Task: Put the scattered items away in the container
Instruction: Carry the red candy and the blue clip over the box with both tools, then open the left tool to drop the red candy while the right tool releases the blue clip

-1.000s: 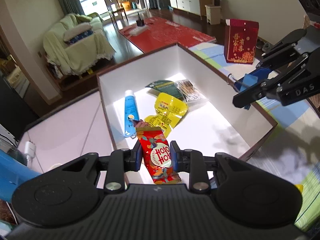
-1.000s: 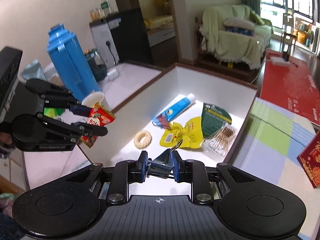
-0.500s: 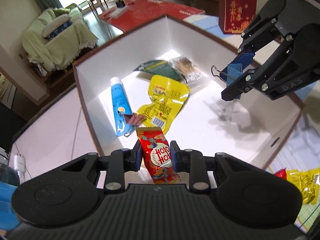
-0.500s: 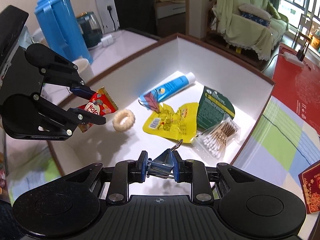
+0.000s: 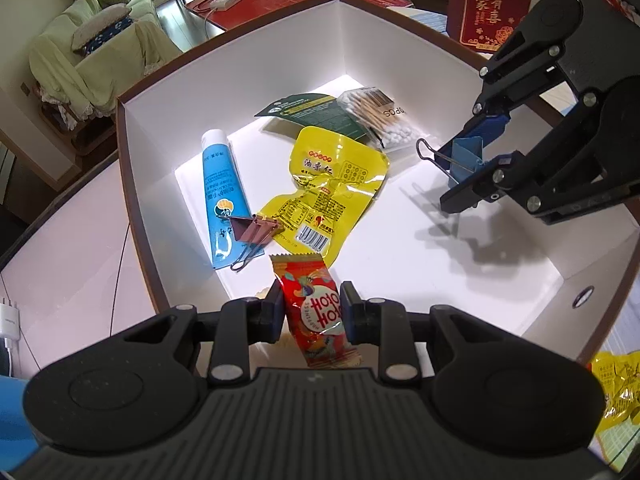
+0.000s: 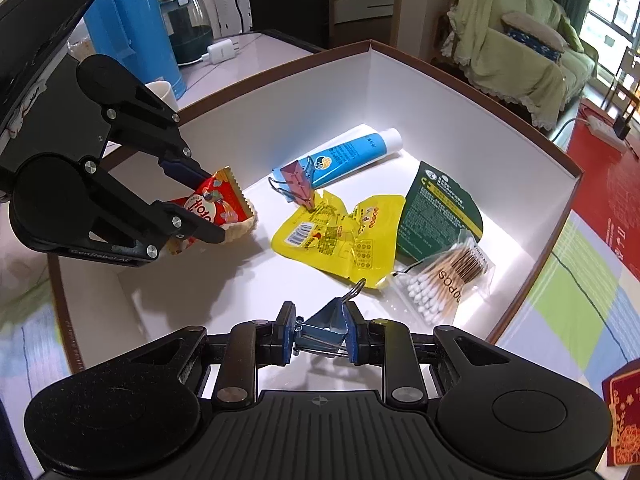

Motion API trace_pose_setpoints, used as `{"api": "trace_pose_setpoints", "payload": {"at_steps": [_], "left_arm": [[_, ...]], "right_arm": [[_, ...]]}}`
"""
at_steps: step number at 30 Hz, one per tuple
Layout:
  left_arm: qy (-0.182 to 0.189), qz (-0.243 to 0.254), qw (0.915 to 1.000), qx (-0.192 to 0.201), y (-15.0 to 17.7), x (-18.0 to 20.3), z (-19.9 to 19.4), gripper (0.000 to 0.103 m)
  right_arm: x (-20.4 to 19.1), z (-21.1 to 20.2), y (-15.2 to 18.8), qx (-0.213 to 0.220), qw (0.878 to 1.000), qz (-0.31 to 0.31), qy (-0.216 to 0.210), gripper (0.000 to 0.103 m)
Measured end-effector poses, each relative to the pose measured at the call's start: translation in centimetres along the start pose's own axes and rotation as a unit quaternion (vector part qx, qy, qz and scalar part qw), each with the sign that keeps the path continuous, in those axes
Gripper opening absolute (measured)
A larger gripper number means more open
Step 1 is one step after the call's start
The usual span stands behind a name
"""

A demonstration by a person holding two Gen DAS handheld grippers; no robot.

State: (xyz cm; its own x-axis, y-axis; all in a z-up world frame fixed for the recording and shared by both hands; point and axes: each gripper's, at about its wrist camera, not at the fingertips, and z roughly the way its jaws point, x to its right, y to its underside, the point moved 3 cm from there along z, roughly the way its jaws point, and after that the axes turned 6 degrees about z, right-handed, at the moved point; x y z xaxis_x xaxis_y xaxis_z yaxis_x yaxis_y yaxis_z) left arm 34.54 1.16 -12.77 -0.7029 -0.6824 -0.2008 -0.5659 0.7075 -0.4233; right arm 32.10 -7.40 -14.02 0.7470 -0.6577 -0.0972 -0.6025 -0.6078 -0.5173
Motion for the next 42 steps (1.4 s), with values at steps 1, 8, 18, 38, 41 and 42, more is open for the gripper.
{"api": "trace_pose_setpoints", "payload": {"at_steps": [1, 8, 18, 38, 41, 42], "left_arm": [[0.002, 0.000, 1.0000, 0.000, -0.1, 0.0, 0.1, 0.024], [0.014, -0.001, 0.9999, 0.005, -0.5, -0.1, 0.7, 0.024], [0.024, -0.006, 0.9997, 0.007, -1.5, -0.2, 1.6, 0.024], [0.015, -0.053, 0.9983, 0.020, -2.0, -1.7, 1.3, 0.037], [0.013, -0.055, 0.9981, 0.026, -2.0, -1.8, 0.5, 0.037], [0.013, -0.056, 0.9980, 0.027, -2.0, -1.9, 0.3, 0.037]], "right_arm": [[0.1, 0.1, -0.1, 0.000, 1.000, -0.001, 0.000, 0.024], [0.4, 0.7, -0.4, -0.002, 1.000, -0.006, -0.003, 0.024], [0.8, 1.4, -0.7, -0.004, 1.000, -0.010, -0.007, 0.024], [0.2, 0.6, -1.3, 0.036, 0.998, -0.040, 0.009, 0.074], [0.1, 0.0, -1.2, 0.039, 0.999, -0.037, 0.010, 0.074], [0.0, -0.2, -1.2, 0.041, 0.998, -0.037, 0.011, 0.074]]}}
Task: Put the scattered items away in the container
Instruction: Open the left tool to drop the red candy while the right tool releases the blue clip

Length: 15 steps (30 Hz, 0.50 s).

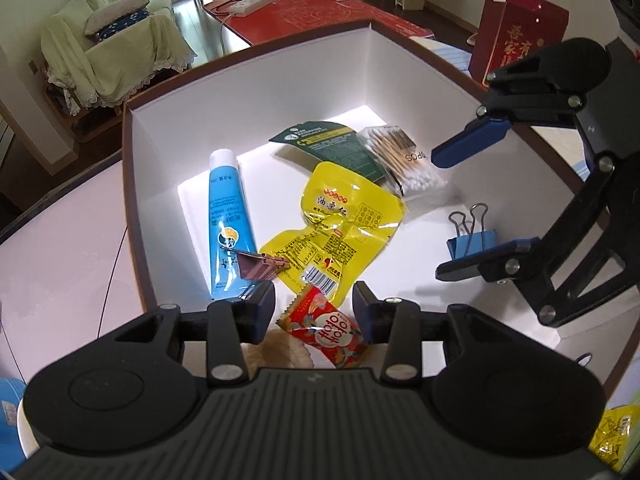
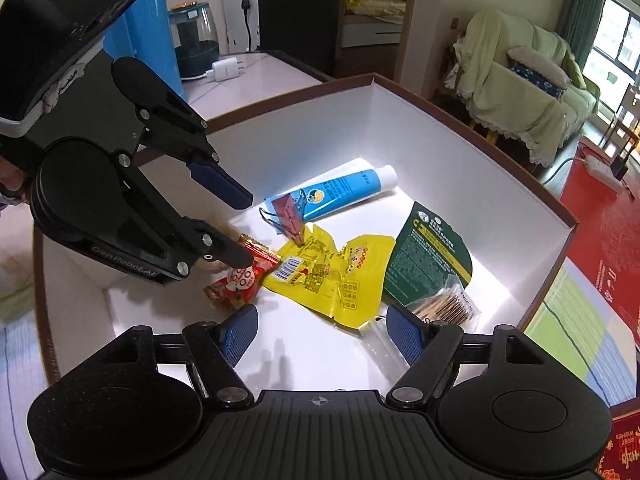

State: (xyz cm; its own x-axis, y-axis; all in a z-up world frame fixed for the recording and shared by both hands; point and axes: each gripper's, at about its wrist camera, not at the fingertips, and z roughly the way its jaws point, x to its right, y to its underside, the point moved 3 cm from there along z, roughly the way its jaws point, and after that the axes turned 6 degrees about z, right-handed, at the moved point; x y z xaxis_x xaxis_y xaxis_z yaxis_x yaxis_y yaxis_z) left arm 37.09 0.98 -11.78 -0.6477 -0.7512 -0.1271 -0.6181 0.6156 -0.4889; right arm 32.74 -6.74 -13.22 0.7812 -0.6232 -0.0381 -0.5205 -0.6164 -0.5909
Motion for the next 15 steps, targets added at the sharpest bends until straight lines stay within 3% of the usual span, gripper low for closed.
{"api": "trace_pose_setpoints", "payload": {"at_steps": [8, 15], "left_arm": [[-0.009, -0.006, 0.9999, 0.011, 0.5, 0.6, -2.5, 0.037], [-0.022, -0.013, 0.9988, 0.041, 1.7, 1.4, -7.2, 0.037]], "right_arm": [[-1.4, -2.9, -0.2, 0.023, 1.000, 0.002, 0.003, 0.074], [-3.2, -9.3, 0.1, 0.088, 0.996, 0.028, 0.002, 0.074]]}}
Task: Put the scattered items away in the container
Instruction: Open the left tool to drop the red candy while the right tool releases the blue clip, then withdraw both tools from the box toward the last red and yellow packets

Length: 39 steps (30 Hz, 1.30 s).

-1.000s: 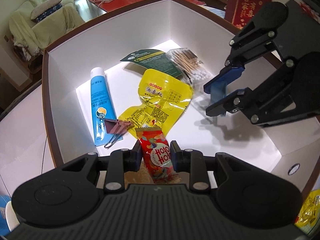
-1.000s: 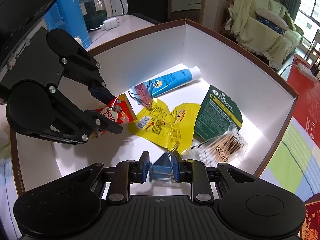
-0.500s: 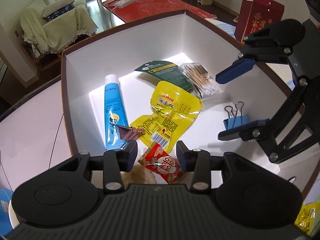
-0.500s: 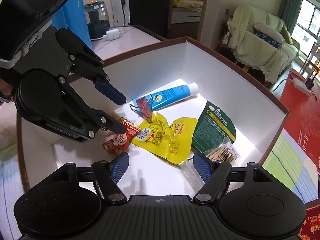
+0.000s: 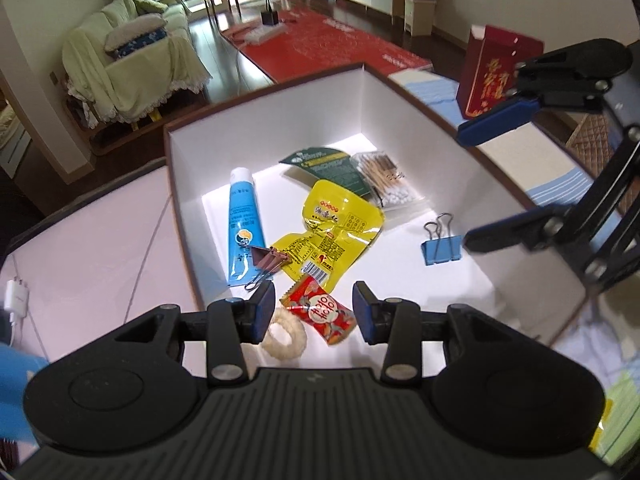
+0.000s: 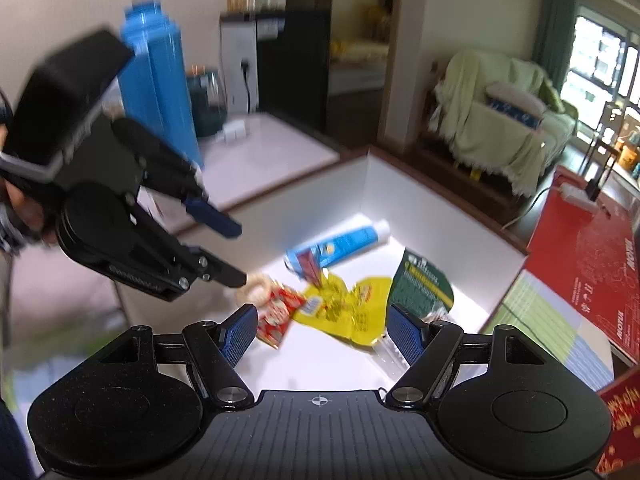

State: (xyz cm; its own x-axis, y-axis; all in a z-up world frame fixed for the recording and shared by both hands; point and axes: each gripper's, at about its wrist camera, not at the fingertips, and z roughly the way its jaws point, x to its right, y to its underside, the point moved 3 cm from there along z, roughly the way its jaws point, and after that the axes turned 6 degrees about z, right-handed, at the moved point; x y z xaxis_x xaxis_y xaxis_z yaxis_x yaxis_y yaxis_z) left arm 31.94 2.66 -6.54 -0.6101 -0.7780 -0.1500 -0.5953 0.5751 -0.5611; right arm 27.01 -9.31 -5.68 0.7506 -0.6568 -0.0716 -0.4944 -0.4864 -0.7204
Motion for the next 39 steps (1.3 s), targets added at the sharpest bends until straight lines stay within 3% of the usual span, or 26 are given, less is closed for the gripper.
{"api": "trace_pose_setpoints", "payload": {"at_steps": [7, 14, 17, 21, 28, 32, 39], "left_arm": [[-0.005, -0.003, 0.9994, 0.034, 2.5, 2.0, -6.1, 0.039], [0.007, -0.025, 0.9992, 0.030, 7.0, 5.3, -9.4, 0.043], [0.020, -0.045, 0.9986, 0.017, 9.0, 6.7, -9.5, 0.044], [0.042, -0.072, 0.9965, -0.007, 11.6, 8.7, -8.8, 0.044], [0.068, -0.102, 0.9912, -0.050, 15.2, 12.5, -7.1, 0.048], [0.080, -0.104, 0.9889, -0.069, 16.3, 14.1, -6.2, 0.048], [0.094, -0.106, 0.9863, -0.083, 16.5, 15.7, -4.9, 0.048]], "right_arm": [[-1.9, -8.2, 2.1, 0.053, 0.998, 0.044, 0.011, 0.074], [-3.8, -13.9, 8.3, 0.047, 0.993, 0.108, 0.030, 0.076], [-4.1, -14.3, 11.1, 0.033, 0.988, 0.143, 0.038, 0.090], [-4.5, -13.6, 14.4, -0.001, 0.980, 0.197, 0.036, 0.090], [-5.3, -11.8, 19.0, -0.067, 0.970, 0.230, 0.050, 0.090], [-4.7, -11.8, 21.4, -0.095, 0.959, 0.252, 0.088, 0.090], [-3.5, -12.2, 23.7, -0.120, 0.944, 0.286, 0.117, 0.090]]}}
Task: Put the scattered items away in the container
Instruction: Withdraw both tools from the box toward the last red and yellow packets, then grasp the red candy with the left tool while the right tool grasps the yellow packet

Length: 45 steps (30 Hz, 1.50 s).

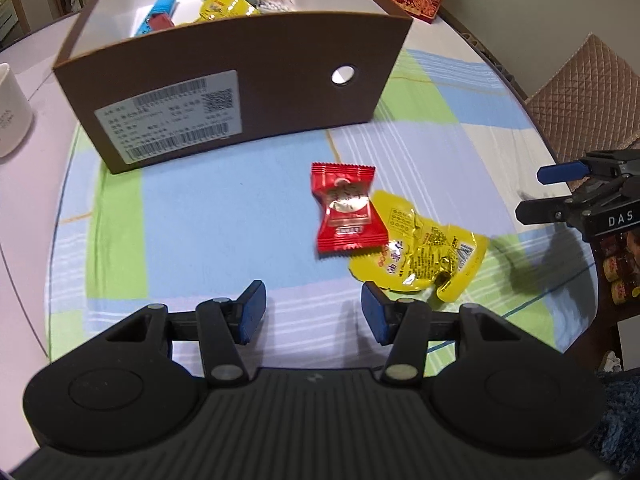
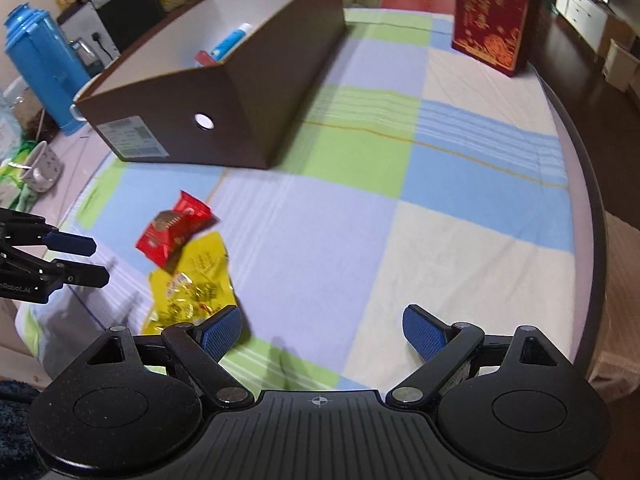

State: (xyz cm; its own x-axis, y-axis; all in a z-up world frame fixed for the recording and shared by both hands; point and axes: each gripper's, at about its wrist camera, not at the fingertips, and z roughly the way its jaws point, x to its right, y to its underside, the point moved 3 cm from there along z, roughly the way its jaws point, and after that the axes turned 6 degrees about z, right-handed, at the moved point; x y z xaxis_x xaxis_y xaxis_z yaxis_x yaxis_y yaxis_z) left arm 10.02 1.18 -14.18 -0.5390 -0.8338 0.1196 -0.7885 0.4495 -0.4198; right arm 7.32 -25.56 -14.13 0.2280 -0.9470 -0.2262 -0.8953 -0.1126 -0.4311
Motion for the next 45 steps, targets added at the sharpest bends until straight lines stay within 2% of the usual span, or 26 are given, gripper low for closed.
{"api": "trace_pose_setpoints", "payload": {"at_steps": [13, 18, 23, 30, 35, 39, 43, 44, 45], "left_arm": [[0.014, 0.008, 0.9998, 0.011, -3.3, 1.3, 4.0, 0.048], [0.014, -0.003, 0.9998, 0.011, -4.3, 1.1, 5.3, 0.047], [0.010, 0.001, 0.9999, 0.012, -4.6, 0.6, 6.2, 0.031], [-0.008, -0.006, 0.9998, 0.017, -3.1, -1.8, 4.4, 0.027], [-0.022, -0.021, 0.9993, 0.021, -2.1, -3.4, 2.7, 0.027], [-0.025, -0.033, 0.9987, 0.028, -1.4, -3.9, 1.7, 0.027], [-0.029, -0.038, 0.9984, 0.030, -0.7, -4.1, 1.1, 0.027], [-0.029, -0.039, 0.9984, 0.029, -0.6, -4.1, 1.0, 0.027], [-0.030, -0.040, 0.9983, 0.029, -0.4, -4.2, 1.0, 0.027]], "right_arm": [[0.9, -0.3, -0.5, 0.007, 1.000, 0.025, 0.014, 0.090], [1.4, -0.6, -0.6, 0.011, 0.999, 0.032, 0.017, 0.090], [0.4, -0.7, -0.9, 0.016, 1.000, 0.020, -0.002, 0.090], [-3.7, 1.0, -0.5, -0.015, 0.996, -0.042, -0.072, 0.090], [-7.5, 3.9, 0.4, -0.055, 0.988, -0.106, -0.094, 0.090], [-9.5, 5.9, 0.8, -0.068, 0.985, -0.135, -0.087, 0.090], [-10.6, 7.3, 1.6, -0.068, 0.982, -0.171, -0.051, 0.088], [-11.0, 7.3, 1.9, -0.062, 0.978, -0.195, -0.032, 0.075], [-11.3, 7.2, 2.0, -0.055, 0.975, -0.215, -0.014, 0.073]]}}
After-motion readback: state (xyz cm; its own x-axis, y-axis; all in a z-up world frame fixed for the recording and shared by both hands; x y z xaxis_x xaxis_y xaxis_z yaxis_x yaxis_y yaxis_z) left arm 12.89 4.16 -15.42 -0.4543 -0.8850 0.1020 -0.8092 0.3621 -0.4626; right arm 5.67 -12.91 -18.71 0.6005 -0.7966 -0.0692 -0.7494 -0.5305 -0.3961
